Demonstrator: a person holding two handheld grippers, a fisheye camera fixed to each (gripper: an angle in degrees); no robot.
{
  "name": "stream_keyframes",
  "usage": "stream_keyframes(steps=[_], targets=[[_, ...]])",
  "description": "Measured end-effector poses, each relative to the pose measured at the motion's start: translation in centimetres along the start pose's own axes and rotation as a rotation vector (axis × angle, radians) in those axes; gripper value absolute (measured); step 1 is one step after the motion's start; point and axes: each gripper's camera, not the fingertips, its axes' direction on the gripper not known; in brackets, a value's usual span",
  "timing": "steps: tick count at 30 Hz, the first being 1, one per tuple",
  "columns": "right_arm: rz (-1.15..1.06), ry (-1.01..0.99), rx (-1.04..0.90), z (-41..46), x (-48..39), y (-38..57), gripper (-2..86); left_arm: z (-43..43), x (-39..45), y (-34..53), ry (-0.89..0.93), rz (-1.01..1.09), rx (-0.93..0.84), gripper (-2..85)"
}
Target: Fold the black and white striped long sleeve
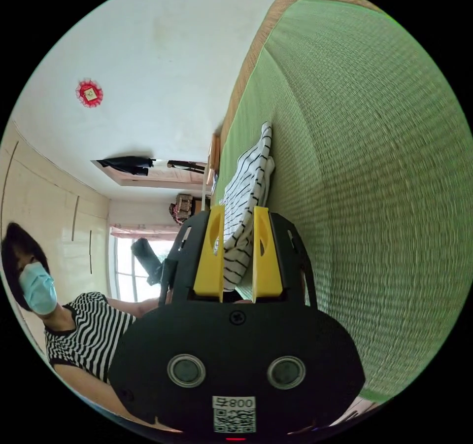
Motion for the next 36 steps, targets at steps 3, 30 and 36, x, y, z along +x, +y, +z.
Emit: stream_keyframes(steps=[3,30,36], targets=[[0.033,0.014,-0.002,0.9,0.0,-2.6,9.7,0.9,0.2,0.4,0.001,0.022,-0.011,1.7],[0.040,0.072,-0.068,2.8,-14.4,-15.3,2.0,11.7,-6.5,12.1,0.148,0.004,0.092,1.7],[-0.039,0.098,-0.072,3.6,-23.6,-17.3,2.0,12.3,-9.7,17.6,0.223,-0.057,0.209,1.6]])
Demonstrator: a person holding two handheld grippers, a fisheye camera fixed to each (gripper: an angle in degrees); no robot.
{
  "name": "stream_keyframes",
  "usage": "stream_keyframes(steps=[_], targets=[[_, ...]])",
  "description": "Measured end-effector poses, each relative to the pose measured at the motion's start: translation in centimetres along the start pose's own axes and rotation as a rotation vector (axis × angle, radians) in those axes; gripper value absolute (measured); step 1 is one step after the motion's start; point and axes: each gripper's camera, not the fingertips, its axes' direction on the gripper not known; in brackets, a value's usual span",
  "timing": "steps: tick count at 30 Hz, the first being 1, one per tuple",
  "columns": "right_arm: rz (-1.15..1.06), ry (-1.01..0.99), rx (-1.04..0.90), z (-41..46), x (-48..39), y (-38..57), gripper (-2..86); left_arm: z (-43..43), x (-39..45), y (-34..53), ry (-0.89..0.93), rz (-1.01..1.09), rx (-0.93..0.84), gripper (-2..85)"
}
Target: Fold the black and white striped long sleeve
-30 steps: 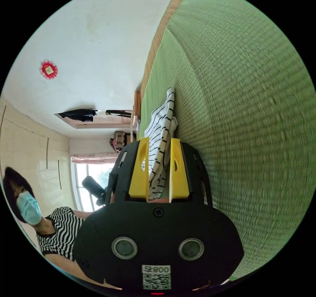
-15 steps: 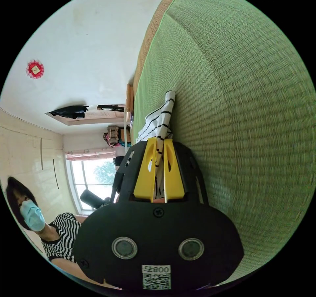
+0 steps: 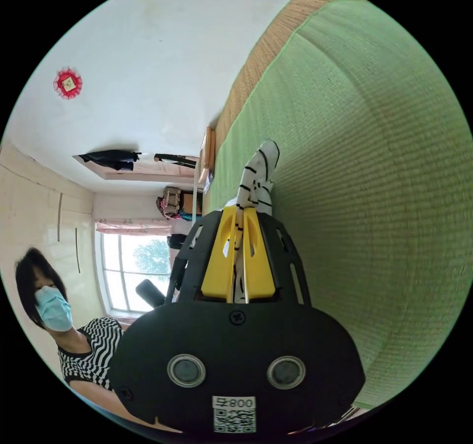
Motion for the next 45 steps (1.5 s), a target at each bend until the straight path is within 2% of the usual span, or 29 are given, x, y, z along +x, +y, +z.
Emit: stream_keyframes(steps=[9,20,29,45], targets=[[-0.165,0.134,-0.076,4.5,-17.6,-4.2,2.1,-4.9,-6.8,12.1,0.039,-0.118,0.245,1.6],[-0.285,0.342,-0.265,17.7,-35.5,-8.3,1.8,-7.4,-19.0,31.7,0.010,-0.399,0.490,1.5],[-0.286,0.515,-0.428,27.7,-43.2,-10.5,1.9,-2.7,-28.0,42.8,0.026,-0.612,0.522,1.4],[-0.289,0.625,-0.528,29.1,-53.3,-15.2,4.8,4.1,-36.7,51.6,0.102,-0.703,0.559,0.6]])
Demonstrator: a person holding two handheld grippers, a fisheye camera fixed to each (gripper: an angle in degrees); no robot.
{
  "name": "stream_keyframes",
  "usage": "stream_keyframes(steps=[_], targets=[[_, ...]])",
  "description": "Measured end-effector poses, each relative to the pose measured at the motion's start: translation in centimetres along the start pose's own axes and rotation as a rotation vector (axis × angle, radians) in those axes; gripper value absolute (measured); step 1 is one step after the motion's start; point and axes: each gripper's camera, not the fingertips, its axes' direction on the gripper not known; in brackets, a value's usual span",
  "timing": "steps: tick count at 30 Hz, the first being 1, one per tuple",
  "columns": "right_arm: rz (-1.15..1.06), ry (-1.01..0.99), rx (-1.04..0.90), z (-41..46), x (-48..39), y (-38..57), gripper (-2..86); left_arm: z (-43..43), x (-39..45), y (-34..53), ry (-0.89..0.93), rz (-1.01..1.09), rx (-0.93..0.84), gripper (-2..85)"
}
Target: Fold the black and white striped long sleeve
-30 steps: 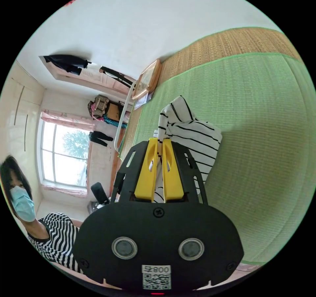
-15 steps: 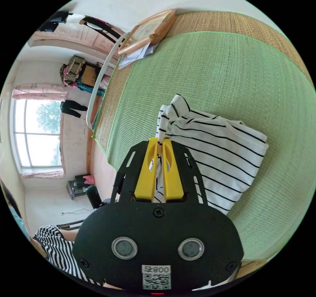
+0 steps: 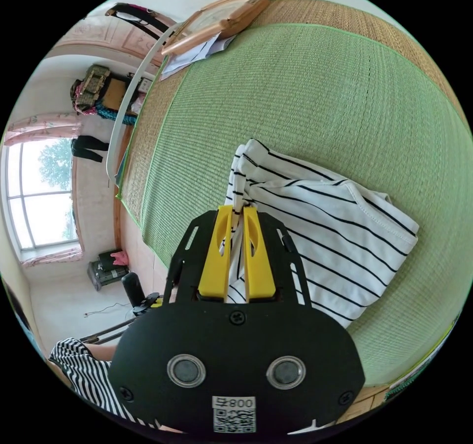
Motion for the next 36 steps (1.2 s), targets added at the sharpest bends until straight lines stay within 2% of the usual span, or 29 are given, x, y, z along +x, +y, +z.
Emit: stream_keyframes(steps=[4,10,14,20,28,32,36], targets=[[-0.057,-0.027,0.023,-3.7,-1.8,0.3,4.4,0.4,-1.7,0.8,-0.013,0.002,0.012,0.3],[-0.113,0.033,0.051,-7.5,-4.2,0.9,2.6,0.1,-2.0,1.1,-0.011,0.066,0.096,0.1],[-0.139,0.101,0.059,-8.7,-5.7,1.0,2.2,2.4,-0.8,0.0,-0.030,0.177,0.033,0.2],[-0.211,0.139,0.089,-11.3,-8.8,1.3,2.0,6.9,-1.6,-0.9,-0.175,0.196,-0.080,0.2],[-0.265,0.214,0.052,-12.2,-10.0,0.2,0.9,8.5,-3.9,-1.0,-0.165,0.172,-0.089,0.2],[-0.306,0.344,-0.032,-9.6,-10.0,-1.3,0.0,9.1,-4.2,-1.2,-0.175,0.180,-0.096,0.2],[-0.349,0.357,0.002,-10.2,-10.3,-0.7,-0.1,9.4,-4.4,-1.3,-0.184,0.189,-0.102,0.2]])
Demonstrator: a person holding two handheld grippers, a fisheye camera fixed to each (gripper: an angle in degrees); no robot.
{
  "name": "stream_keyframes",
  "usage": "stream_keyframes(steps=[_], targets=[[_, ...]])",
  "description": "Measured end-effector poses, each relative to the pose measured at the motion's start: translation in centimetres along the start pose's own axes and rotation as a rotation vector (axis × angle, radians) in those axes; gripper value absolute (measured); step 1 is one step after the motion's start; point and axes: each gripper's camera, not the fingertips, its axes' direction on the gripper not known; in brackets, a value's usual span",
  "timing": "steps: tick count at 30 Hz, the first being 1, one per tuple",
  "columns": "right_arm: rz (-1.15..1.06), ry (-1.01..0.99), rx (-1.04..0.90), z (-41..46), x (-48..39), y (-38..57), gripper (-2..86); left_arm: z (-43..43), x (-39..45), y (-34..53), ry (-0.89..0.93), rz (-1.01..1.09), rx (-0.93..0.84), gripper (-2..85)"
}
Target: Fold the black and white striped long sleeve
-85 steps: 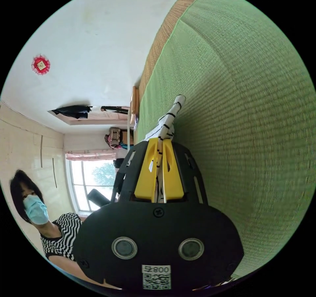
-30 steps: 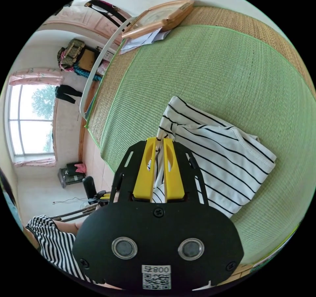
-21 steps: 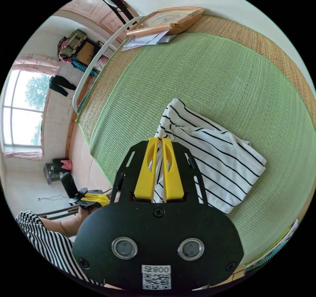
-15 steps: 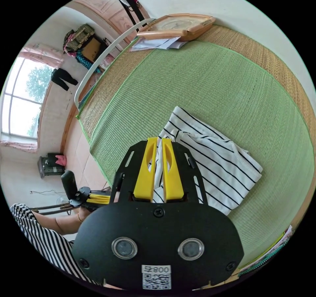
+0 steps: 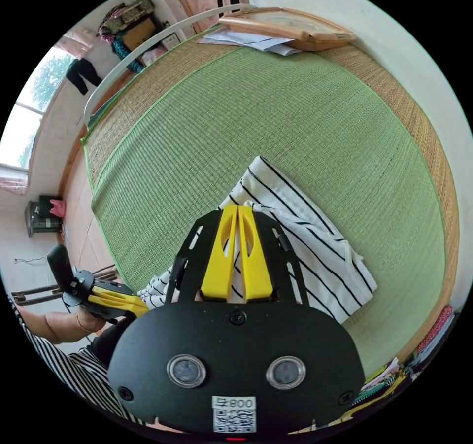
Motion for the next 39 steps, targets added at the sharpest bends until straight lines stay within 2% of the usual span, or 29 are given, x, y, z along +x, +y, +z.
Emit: stream_keyframes(steps=[4,7,10,12,16,19,26,30,33,39], targets=[[-0.023,-0.081,-0.056,-1.4,1.1,-0.1,0.2,0.1,-0.1,-0.2,0.000,0.003,-0.002,0.1],[-0.002,-0.195,0.065,-4.6,2.4,0.9,0.1,-0.6,0.3,-0.2,-0.009,0.020,0.013,0.1],[0.015,-0.227,0.106,-5.8,3.2,2.1,0.1,-1.2,0.6,-0.3,-0.011,0.035,0.023,0.1],[0.022,-0.219,0.109,-5.5,3.6,2.7,0.1,-1.2,0.6,-0.4,-0.023,0.043,0.012,0.1],[0.055,-0.190,-0.035,-0.6,4.9,2.3,0.1,-0.8,0.1,-0.6,-0.051,0.039,-0.022,0.1],[0.099,-0.274,-0.024,-0.2,5.9,1.9,0.0,-1.1,0.1,-0.6,-0.068,0.037,-0.025,0.1],[0.098,-0.260,0.134,-4.6,7.1,5.4,0.1,-3.0,1.3,-1.1,-0.069,0.073,-0.001,0.2],[0.174,-0.190,0.101,-3.5,9.5,7.8,0.1,-3.4,1.6,-1.8,-0.077,0.089,0.016,0.2],[0.239,-0.160,0.040,-0.8,11.6,8.3,0.1,-2.3,1.0,-2.0,-0.118,0.085,-0.040,0.2],[0.256,-0.219,0.029,1.1,13.0,8.4,0.0,-3.1,0.9,-1.8,-0.137,0.066,-0.043,0.1]])
